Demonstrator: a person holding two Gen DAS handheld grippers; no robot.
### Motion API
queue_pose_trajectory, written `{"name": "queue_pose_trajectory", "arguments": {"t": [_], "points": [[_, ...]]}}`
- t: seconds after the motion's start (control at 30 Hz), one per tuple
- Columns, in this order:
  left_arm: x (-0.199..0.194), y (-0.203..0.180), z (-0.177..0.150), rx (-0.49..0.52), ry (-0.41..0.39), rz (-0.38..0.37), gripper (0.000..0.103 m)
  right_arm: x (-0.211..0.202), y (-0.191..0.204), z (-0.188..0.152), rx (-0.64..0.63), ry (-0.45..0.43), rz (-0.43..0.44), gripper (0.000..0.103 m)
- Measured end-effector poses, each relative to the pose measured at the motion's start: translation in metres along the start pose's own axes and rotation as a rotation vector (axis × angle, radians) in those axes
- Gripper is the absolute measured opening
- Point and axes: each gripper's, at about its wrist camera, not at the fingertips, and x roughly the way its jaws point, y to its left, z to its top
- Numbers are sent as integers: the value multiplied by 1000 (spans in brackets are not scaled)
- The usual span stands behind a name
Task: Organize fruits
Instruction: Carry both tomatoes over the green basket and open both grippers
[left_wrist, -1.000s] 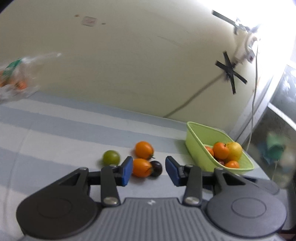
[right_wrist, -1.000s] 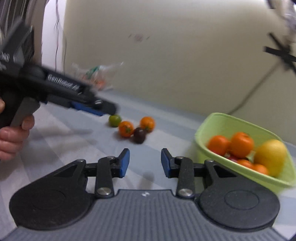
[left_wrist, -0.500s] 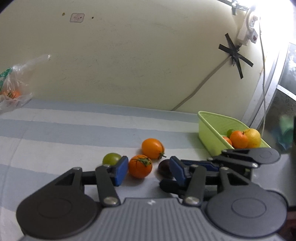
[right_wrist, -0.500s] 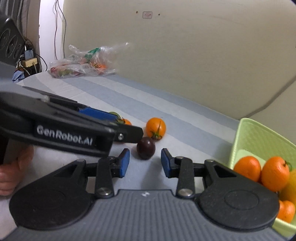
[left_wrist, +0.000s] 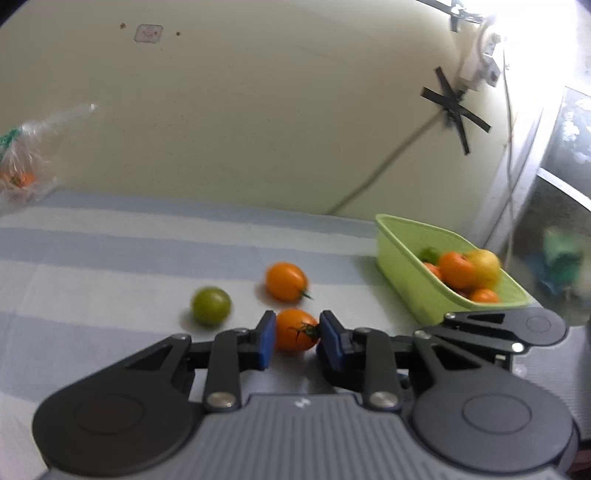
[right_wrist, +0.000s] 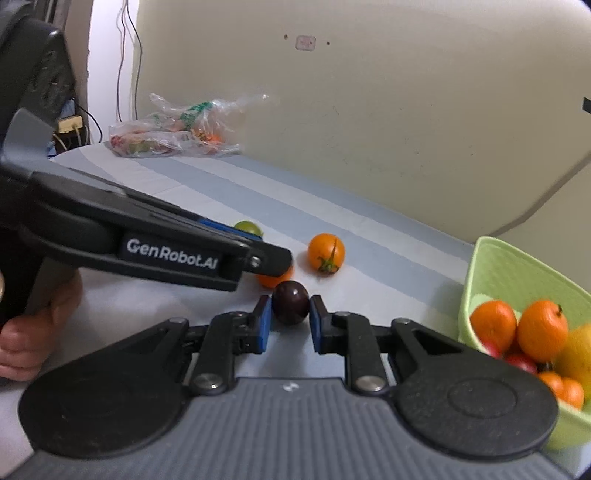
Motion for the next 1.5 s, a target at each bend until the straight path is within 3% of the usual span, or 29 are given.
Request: {"name": "queue_pose_trajectory", "arguments": {"t": [0.27, 0.47, 0.57, 0.7, 0.77, 0.87, 0.97, 1.17, 1.33, 1.5], "points": [[-21, -23, -24, -1, 30, -74, 26, -34, 9, -24, 17, -3, -21, 25], [-29, -51, -34, 70, 29, -106, 25, -64, 8, -48, 40, -9, -54, 25], [-26, -58, -30, 96, 25, -85, 26, -72, 6, -53, 52, -15, -68, 25], [-14, -60, -22, 117, 29, -16, 39, -73, 0, -56, 77, -17, -85, 25], [-6, -58, -20, 114, 39, 7, 40, -75, -5, -58, 97, -20, -92, 25], [3, -57, -22, 120, 61, 37, 40, -80, -16, -63, 163, -24, -83, 25], [3, -57, -23, 125, 54, 45, 29, -81, -26, -66, 246, -29, -58, 25], [-4, -68, -11, 115, 49, -35, 29, -90, -32, -68, 291, -88, -57, 25], [-1, -97, 12, 171, 14, -116, 29, -104, -46, -58, 265, -200, -153, 25], [22, -126, 34, 215, 1, -145, 30, -108, -77, -47, 281, -279, -265, 25]]}}
